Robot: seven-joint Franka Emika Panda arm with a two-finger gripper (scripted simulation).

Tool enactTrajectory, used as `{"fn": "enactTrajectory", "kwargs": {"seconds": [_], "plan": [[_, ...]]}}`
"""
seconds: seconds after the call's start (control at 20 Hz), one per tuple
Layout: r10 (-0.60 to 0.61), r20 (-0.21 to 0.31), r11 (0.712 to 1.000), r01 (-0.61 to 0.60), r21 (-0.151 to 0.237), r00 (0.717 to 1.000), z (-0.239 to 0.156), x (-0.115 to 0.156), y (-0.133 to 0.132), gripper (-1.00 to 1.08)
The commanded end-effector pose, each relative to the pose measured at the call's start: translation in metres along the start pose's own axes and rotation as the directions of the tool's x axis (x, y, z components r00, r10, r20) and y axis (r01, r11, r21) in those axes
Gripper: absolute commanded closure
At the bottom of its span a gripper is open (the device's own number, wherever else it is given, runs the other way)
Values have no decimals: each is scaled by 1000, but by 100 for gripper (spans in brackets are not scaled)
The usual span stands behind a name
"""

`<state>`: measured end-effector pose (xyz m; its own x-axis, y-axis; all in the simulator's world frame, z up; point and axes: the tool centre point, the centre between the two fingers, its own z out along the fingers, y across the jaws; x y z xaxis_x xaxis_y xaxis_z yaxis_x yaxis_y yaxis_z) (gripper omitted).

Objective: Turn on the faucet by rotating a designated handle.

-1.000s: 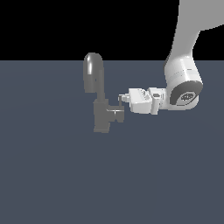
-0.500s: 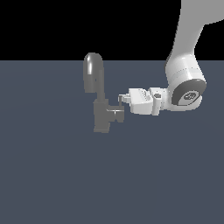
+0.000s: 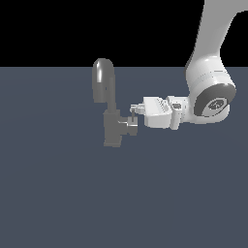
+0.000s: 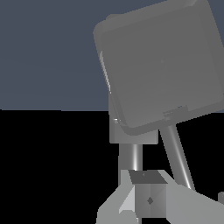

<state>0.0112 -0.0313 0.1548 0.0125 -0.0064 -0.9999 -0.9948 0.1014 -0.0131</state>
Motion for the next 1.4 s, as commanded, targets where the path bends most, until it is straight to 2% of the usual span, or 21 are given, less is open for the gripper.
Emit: {"fn": "enactTrajectory", "kwargs": {"seconds": [0.0,0.05,0.7,0.75,0.8,1.35], "plan": [[11,5,1000,-11,-7,1000,0,0,10,108],[0,1,1000,0,-1,1000,0,-1,2,108],[10,5,1000,-10,-6,1000,-1,25,56,108],[10,5,1000,-10,-6,1000,-1,25,56,108],[-27,2,1000,27,-3,1000,0,10,40,108],[11,5,1000,-10,-7,1000,0,80,72,108]]}}
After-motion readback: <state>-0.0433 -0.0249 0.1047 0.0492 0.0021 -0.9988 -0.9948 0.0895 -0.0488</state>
